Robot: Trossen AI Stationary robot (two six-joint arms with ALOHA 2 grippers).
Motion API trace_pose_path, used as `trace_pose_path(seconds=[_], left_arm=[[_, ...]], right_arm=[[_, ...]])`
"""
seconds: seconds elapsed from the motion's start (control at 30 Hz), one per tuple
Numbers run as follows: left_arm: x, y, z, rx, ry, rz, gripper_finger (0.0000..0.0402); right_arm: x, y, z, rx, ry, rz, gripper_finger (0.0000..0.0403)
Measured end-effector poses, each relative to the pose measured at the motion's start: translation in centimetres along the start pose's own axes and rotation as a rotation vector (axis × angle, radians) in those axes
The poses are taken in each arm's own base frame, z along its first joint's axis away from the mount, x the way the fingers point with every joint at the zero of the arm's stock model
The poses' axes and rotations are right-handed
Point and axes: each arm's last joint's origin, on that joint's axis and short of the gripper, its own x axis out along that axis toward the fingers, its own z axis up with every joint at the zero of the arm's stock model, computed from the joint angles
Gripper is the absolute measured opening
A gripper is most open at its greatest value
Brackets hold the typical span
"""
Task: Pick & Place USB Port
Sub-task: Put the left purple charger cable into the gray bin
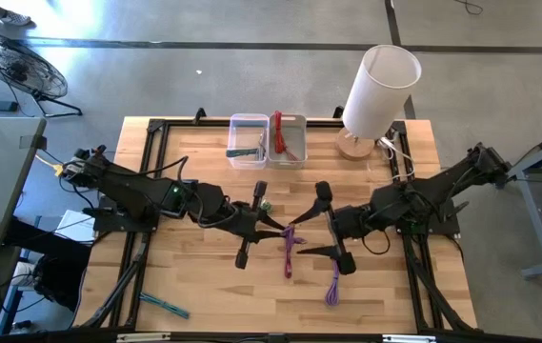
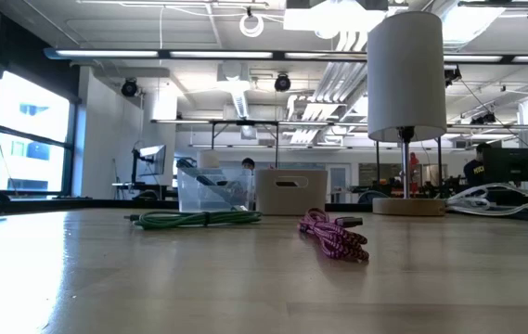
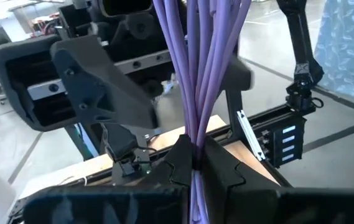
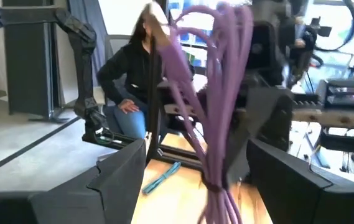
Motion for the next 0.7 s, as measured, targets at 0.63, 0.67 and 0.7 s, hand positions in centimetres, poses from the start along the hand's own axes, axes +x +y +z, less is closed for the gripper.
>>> trace_pose_path(seconds=[0.63,0.67,0.7], left_arm=[[2.0,2.3,-2.0,-0.037,0.014,-0.073,0.0009],[2.0,2.4,-2.0,-0.038,0.010,-0.082,0.0009],[2.0,2.4,-2.0,-0.038,0.008,-0.086,0.0009]], right_arm=[[0.3,-1.4,-0.2,-0.013,0.004,-0.017,0.0264],[0.3,-1.4,-0.3,-0.016,0.010,-0.018,0.0258],[0.3,-1.4,-0.3,-0.020,0.016,-0.018,0.0250]])
